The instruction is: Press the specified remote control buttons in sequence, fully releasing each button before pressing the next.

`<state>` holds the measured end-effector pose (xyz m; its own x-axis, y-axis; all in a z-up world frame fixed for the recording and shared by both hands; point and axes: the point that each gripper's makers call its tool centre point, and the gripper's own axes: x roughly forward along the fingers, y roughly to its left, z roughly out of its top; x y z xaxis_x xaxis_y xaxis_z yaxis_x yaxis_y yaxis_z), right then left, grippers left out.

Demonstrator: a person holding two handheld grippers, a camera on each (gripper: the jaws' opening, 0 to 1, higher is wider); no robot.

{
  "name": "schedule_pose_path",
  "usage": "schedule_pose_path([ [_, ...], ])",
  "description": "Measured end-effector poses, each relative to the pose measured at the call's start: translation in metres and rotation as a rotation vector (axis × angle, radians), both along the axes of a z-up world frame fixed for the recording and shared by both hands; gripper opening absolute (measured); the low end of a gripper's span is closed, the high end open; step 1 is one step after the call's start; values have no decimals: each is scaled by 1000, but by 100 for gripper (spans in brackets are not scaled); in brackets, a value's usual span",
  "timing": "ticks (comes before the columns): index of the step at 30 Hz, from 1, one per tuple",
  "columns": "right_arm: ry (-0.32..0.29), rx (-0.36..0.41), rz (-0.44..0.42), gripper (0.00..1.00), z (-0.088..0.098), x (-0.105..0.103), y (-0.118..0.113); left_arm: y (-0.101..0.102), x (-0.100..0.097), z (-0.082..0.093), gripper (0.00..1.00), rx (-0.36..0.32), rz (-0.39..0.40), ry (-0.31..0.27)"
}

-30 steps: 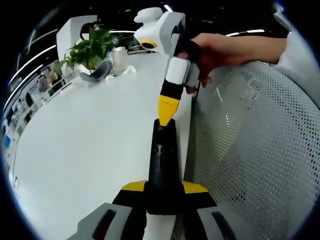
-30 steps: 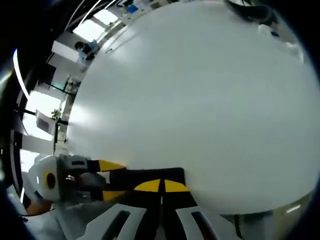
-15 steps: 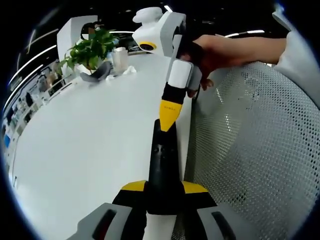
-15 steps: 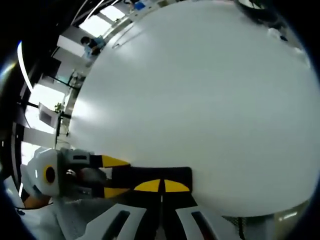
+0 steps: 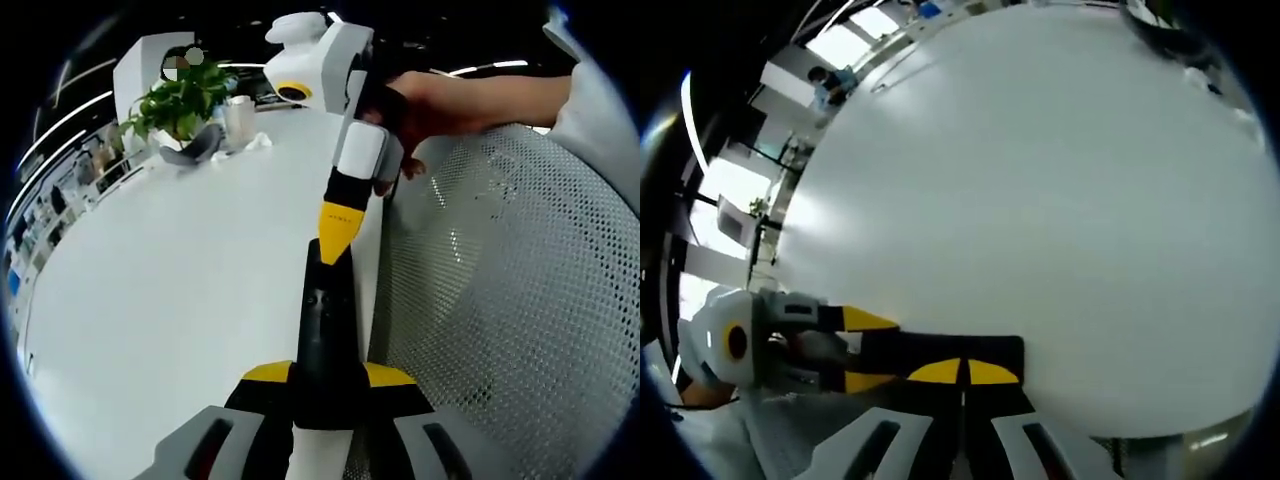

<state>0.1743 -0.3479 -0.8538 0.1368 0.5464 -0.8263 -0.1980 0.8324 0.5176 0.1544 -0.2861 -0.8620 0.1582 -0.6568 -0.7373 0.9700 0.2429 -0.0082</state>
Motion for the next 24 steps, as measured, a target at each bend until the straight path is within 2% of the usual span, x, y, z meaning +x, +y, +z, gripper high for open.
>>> schedule_pose_path([
  [17, -20, -18, 51, 0, 1, -2, 4, -1, 0, 0, 24, -1, -1, -1],
  [22, -148, -74, 107, 0, 4, 8, 6, -2, 0, 0, 24, -1, -1, -1],
  [24, -163, -73, 120, 0, 5, 7, 8, -2, 0, 0, 24, -1, -1, -1],
])
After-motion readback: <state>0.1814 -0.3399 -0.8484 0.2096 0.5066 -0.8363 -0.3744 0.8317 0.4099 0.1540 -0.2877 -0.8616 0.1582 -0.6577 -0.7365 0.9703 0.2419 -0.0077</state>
